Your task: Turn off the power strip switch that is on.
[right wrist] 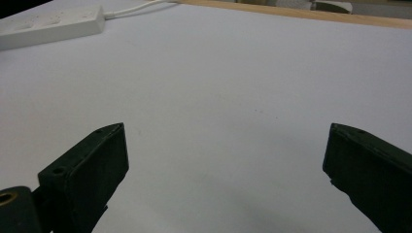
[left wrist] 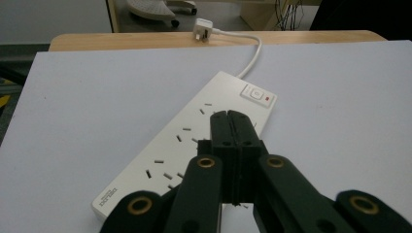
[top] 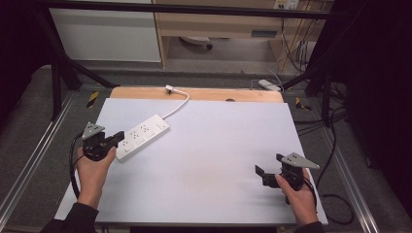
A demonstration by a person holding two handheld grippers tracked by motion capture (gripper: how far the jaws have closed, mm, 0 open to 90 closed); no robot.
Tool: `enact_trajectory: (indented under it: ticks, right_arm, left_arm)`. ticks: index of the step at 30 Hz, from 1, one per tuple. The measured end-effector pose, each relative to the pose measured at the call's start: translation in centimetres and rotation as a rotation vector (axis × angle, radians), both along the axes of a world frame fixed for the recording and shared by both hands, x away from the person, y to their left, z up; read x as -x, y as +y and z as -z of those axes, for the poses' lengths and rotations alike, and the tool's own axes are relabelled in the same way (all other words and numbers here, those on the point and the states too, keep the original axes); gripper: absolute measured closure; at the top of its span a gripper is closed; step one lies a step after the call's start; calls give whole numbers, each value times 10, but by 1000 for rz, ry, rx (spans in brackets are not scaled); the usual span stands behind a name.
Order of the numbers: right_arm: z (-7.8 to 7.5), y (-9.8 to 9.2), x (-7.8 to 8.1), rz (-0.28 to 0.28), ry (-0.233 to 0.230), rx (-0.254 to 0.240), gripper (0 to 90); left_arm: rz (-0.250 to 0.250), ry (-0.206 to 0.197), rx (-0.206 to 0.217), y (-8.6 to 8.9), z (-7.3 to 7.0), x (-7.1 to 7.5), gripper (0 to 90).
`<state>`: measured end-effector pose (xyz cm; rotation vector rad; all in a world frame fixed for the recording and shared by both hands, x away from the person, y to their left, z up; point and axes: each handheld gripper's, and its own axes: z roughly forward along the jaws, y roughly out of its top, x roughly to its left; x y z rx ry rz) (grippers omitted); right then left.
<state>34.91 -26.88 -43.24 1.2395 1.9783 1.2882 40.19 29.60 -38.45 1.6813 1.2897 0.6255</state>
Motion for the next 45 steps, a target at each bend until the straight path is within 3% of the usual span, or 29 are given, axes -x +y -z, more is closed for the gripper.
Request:
enact_trajectory:
  ticks: [45]
  right_arm:
    - [0,0,0,-10,1,5,30]
  left_arm:
    - [-4,93,-33,4,30,-8,900]
